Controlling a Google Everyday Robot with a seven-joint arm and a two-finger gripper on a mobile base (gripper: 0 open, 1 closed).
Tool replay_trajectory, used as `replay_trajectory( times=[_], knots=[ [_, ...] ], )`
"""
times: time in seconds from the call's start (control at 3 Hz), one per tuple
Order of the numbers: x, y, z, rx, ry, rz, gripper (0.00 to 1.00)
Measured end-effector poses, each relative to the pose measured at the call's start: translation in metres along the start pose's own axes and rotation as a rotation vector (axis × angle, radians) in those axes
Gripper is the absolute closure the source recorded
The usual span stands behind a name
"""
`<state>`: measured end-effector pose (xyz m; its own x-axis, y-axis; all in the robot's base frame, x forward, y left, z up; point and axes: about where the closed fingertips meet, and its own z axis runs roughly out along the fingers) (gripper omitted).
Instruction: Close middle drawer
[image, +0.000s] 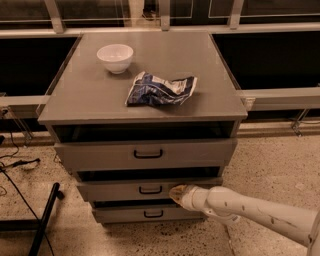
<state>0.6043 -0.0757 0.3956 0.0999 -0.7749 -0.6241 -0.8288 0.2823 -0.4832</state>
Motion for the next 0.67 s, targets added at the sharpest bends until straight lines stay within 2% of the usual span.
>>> replay_trajectory(
  times=[0.33,0.67],
  knots=[
    [0.0,0.0,0.0,0.0,0.0,0.0,1.0],
    [-0.008,0.015,-0.02,-0.059,-0.018,0.021,1.0]
  ],
)
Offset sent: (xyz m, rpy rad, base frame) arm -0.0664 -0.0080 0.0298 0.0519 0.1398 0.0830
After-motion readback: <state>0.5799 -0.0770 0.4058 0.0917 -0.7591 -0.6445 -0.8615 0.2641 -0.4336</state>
